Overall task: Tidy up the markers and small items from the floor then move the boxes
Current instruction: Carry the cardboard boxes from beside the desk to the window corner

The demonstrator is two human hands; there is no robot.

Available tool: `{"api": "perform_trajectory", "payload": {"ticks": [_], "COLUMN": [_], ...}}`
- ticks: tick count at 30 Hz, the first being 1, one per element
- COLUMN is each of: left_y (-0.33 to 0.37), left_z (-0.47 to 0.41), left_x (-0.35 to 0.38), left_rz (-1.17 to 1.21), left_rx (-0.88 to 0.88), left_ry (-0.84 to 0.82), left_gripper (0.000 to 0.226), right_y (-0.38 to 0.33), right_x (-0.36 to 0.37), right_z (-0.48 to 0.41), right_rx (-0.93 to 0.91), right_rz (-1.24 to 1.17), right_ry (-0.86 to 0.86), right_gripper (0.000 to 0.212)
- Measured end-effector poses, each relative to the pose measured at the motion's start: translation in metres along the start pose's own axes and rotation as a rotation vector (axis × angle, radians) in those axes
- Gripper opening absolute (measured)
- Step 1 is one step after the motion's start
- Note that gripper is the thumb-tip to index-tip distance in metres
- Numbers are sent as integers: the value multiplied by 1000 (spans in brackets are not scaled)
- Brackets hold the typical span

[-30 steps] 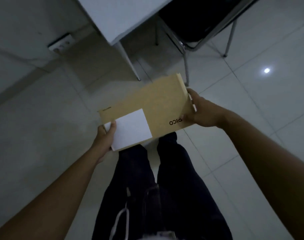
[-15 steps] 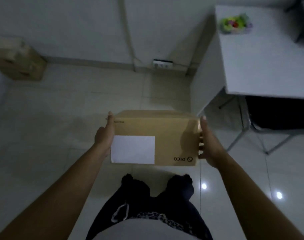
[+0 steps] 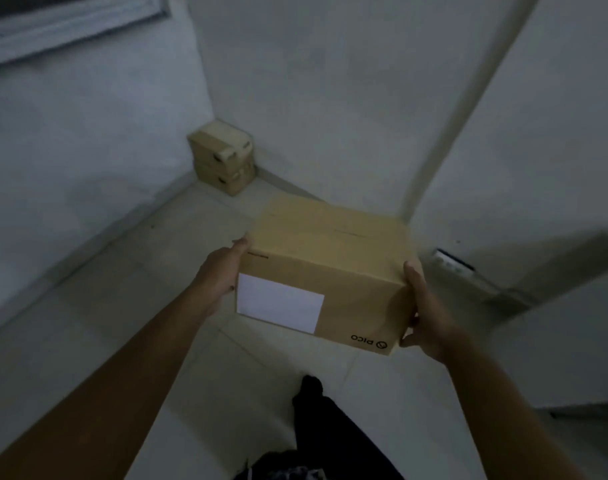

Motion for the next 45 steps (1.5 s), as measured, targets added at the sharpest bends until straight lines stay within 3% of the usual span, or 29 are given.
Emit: {"api": "perform_trajectory", "payload": {"ticks": [5,10,14,21,27,31,39,45], "left_y": [37,79,102,131,199,264,352,389], "left_z": [-67,-146,-201,-315,-433,-507,-663,-763], "left_x": [-50,-100,-142,-230,-304,-334,-343,-359], "left_rz": [144,178,253,308,190,70,-119,-142], "left_rx": [54,86,74,20,54,102,169,73], "left_ry": [71,201,287,382,360,246,183,232], "left_gripper": [28,38,26,27,32,35,42,44], "right_y": [-70,-140,-186,-244,-282,-315,-378,-412], "right_x": [67,145,206,335,428,470,520,575], "right_z": [-84,-169,-225,-320,-390,-432,-549,-647], "right_rx": [-92,-151,-168,-147,-114,-80,-75,-9], "right_rz": [59,37,59,111,47,-42,-117,-104], "right_ry": [-134,-176,-227,-295,-207,-97,49,75], "right_gripper": [74,73,68,63,59,63,57,56]}}
Point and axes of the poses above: each hand's wrist, its own z-axis away from the middle knuckle, its own x-axis out of the palm, y = z × x, the point moved 6 cm from there along -z, towards the middle knuckle, and after that the axes turned 5 degrees about -x, right-handed, at the moved point
